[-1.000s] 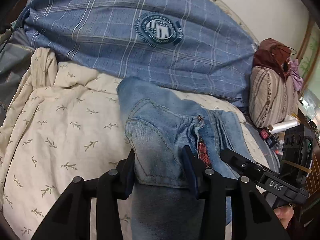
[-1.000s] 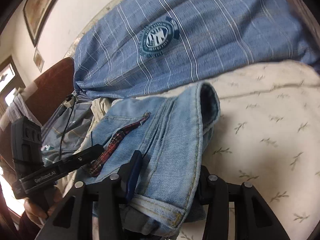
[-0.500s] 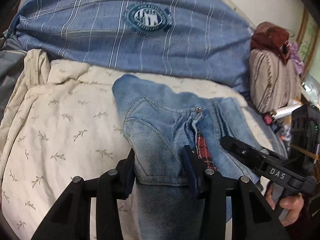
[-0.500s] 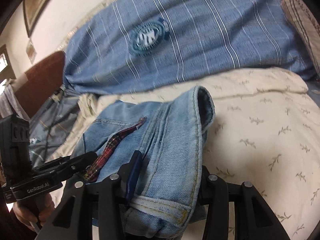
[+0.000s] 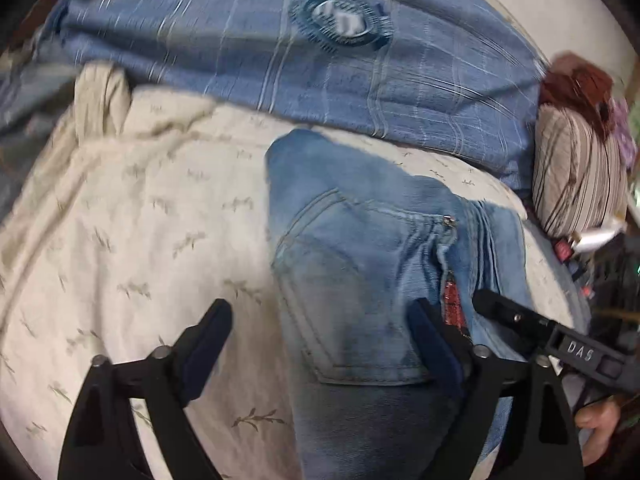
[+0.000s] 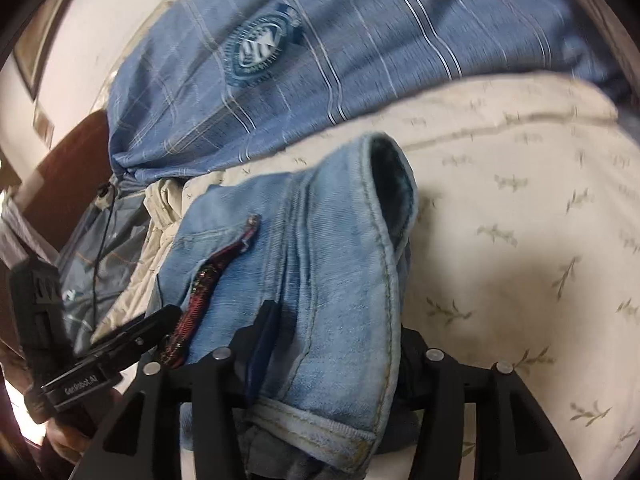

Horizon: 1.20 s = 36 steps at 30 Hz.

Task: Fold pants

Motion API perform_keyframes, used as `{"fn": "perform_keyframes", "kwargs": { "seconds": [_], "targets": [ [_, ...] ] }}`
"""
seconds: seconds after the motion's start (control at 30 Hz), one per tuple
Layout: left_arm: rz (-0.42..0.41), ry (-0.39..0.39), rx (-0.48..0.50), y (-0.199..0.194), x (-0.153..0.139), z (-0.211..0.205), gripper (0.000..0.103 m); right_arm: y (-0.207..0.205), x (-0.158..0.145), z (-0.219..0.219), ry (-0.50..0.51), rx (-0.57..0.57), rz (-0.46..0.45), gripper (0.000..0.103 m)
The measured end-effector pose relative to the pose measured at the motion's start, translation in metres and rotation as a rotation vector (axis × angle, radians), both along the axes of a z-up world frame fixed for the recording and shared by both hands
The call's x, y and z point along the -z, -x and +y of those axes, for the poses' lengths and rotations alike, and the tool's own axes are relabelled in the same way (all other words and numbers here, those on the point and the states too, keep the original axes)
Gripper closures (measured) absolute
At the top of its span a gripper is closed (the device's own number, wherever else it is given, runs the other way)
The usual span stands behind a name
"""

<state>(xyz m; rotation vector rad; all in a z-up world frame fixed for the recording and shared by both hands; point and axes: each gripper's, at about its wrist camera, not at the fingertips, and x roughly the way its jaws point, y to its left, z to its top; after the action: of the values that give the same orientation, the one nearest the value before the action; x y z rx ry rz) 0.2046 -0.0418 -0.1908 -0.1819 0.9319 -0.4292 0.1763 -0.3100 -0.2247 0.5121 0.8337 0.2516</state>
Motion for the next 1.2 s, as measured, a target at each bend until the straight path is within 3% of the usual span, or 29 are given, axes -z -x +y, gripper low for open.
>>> {"fn": "perform_keyframes", "kwargs": {
  "seconds": [0.13, 0.27, 0.4, 0.57, 0.8, 1.03, 1.2],
  "targets": [
    [0.044, 0.039, -0.025, -0.002, 0.007, 0.005, 0.002, 0.000, 0.003, -0.002, -0.013, -0.001, 0.007, 0.046],
    [-0.008, -0.031, -0.019, 0.002, 0.006, -0.002, 0.000, 0.000, 0.004, -0.001, -0.002, 0.004, 0.011, 0.046],
    [-0.015, -0.050, -0.013, 0.000, 0.005, -0.002, 0.000, 0.000, 0.005, -0.002, -0.003, 0.007, 0.016, 0.045],
    [-0.111, -0.150, -0.008, 0.008, -0.002, -0.010, 0.000, 0.001, 0.005, -0.001, 0.016, 0.014, 0.013, 0.042],
    [-0.059, -0.107, -0.036, 0.004, 0.000, -0.006, 0.000, 0.001, 0.005, -0.001, 0.016, 0.018, 0.014, 0.040],
    [-0.071, -0.106, -0.047, 0.007, 0.001, -0.008, 0.000, 0.001, 0.004, 0.001, 0.037, 0.020, 0.009, 0.039],
    [-0.111, -0.150, -0.051, 0.012, -0.005, -0.013, 0.000, 0.006, 0.001, 0.002, 0.065, -0.002, 0.002, 0.041]
  ]
}}
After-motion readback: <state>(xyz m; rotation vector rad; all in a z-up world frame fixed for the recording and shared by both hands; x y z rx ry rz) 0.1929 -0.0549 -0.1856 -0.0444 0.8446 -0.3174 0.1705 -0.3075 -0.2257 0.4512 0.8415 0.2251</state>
